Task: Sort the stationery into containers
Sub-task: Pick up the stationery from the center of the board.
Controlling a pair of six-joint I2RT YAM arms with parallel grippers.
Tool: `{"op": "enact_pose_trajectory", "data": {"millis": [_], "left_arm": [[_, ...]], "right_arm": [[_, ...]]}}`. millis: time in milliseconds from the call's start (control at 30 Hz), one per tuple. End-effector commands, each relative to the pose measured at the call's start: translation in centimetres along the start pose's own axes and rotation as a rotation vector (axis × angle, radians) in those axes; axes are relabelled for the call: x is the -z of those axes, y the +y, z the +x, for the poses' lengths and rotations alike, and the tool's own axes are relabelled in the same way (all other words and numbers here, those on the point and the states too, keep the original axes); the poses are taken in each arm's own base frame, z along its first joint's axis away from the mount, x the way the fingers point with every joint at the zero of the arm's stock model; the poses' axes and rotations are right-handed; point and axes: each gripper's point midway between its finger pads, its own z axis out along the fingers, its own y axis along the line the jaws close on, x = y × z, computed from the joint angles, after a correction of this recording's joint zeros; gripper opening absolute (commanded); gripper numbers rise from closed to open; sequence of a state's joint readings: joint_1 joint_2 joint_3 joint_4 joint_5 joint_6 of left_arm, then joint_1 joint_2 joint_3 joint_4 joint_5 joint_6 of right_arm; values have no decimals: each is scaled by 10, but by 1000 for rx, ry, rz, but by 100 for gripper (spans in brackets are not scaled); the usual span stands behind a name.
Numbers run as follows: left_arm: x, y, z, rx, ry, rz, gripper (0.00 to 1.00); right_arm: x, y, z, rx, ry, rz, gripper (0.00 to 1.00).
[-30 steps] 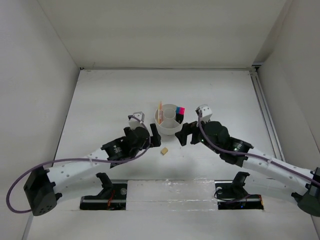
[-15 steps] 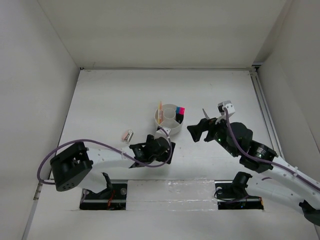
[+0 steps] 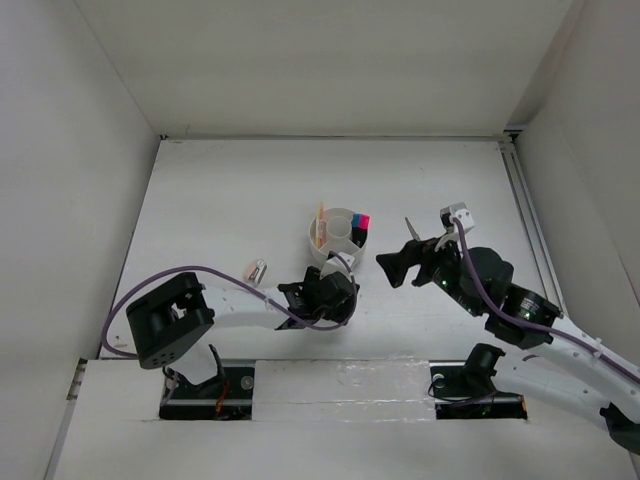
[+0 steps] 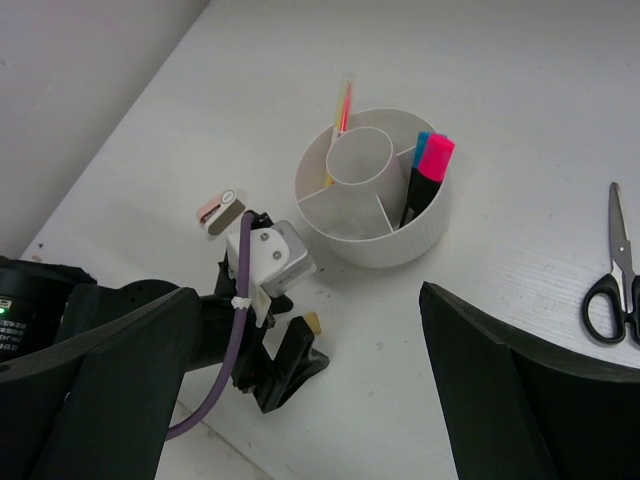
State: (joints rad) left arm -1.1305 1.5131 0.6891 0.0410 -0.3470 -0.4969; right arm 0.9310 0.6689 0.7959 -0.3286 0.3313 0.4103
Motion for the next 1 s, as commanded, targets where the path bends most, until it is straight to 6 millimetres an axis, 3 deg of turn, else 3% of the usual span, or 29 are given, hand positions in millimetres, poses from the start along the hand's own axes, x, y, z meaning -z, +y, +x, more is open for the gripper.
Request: {"op": "enact_pose_trajectory", "data": {"millis": [0,267,467,567,767,833,967], "left_arm": [[-1,-6,-10,-9,-4,-1,73],[3,-1,0,-5,54,-27,52],[7,-2,-1,8,54,-15,49],[8,-2,1,5,66,-12,38],[5,-1,6,7,81,-21,37],[5,-1,6,7,81,-21,30],[5,-1,6,7,81,-21,8]], "right_arm": [[3,7,-11,4,-35,-34,97],[10,6,-15,-2,-52,-42,97],[10,7,-17,-5,-60,-46,97],[10,10,-19,-8,-64,-59,97],[10,10,-19,-8,-64,-59,97],[10,12,-18,-7,-60,-67,97],[8,10,-17,-5,-56,-54,97]]}}
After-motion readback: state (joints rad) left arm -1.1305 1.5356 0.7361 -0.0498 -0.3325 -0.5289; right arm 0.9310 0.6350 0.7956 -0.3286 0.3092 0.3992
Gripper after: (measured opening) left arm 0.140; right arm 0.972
